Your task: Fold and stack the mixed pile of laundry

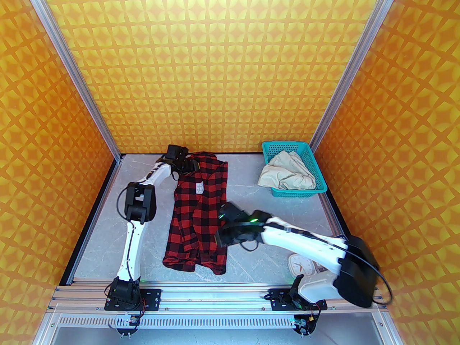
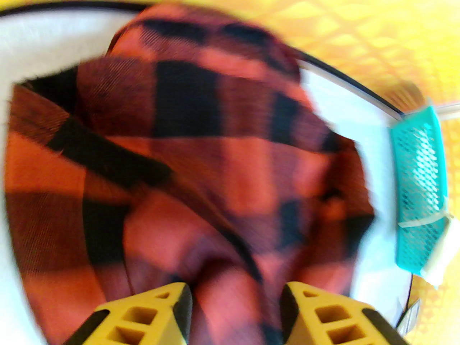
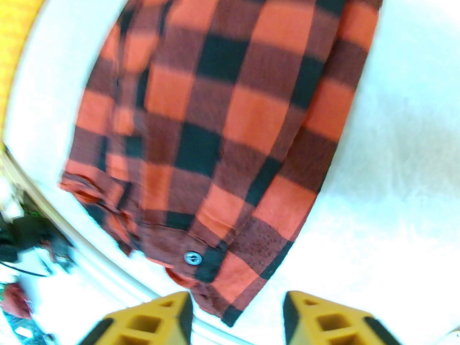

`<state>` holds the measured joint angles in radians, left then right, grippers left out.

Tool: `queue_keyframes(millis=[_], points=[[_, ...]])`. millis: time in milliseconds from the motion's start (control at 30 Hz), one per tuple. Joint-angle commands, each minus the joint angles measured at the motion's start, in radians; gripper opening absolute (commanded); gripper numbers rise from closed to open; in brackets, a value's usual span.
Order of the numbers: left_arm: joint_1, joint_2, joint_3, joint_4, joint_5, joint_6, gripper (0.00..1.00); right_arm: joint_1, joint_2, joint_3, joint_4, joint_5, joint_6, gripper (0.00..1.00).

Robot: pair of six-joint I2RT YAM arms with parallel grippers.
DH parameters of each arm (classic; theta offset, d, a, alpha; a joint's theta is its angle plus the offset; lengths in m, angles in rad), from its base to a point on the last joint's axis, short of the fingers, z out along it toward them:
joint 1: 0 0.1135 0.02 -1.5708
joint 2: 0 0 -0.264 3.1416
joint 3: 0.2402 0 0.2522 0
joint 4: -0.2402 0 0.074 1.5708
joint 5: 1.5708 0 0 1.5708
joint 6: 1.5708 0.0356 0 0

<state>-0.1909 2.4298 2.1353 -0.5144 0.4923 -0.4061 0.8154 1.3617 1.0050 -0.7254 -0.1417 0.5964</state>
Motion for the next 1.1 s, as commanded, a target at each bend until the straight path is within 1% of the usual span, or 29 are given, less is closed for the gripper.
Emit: queue_keyframes(millis=[0,67,167,200,300,367,433,567,700,900,1000,1067], points=[[-0.008,-0.237,-0.131,-0.009,-0.002,0.071,0.5,-0.067,-0.014,-0.09,0.066,-0.193,0.038,0.6],[-0.007,-0.347,-0.284,0.038,-0.013,0.066,0.51,-0.088,-0.015,-0.137,0.127,-0.272,0.064,0.64],[-0.007,-0.521,-0.534,0.071,-0.048,0.043,0.51,-0.091,-0.016,-0.22,0.24,-0.334,0.123,0.7],[-0.007,-0.589,-0.642,0.095,-0.06,0.027,0.51,-0.091,-0.015,-0.247,0.286,-0.345,0.148,0.71],[-0.005,-0.761,-0.904,0.108,-0.106,-0.021,0.52,-0.091,0.001,-0.318,0.391,-0.367,0.212,0.71],[0.0,-0.864,-1.046,0.114,-0.124,-0.065,0.57,-0.091,0.027,-0.349,0.443,-0.379,0.244,0.71],[0.002,-0.965,-1.167,0.091,-0.152,-0.096,0.59,-0.091,0.061,-0.367,0.477,-0.393,0.263,0.7],[0.002,-1.114,-1.313,-0.007,-0.195,-0.121,0.61,-0.09,0.119,-0.384,0.508,-0.414,0.291,0.63],[0.0,-1.221,-1.45,-0.042,-0.197,-0.209,0.67,-0.063,0.132,-0.404,0.523,-0.423,0.325,0.61],[-0.027,-1.294,-1.549,-0.133,-0.151,-0.245,0.67,0.013,0.132,-0.431,0.566,-0.419,0.409,0.6],[-0.059,-1.342,-1.592,-0.162,-0.146,-0.262,0.68,0.019,0.103,-0.478,0.597,-0.411,0.459,0.6],[-0.091,-1.367,-1.626,-0.139,-0.126,-0.295,0.68,0.021,0.087,-0.505,0.633,-0.408,0.488,0.58]])
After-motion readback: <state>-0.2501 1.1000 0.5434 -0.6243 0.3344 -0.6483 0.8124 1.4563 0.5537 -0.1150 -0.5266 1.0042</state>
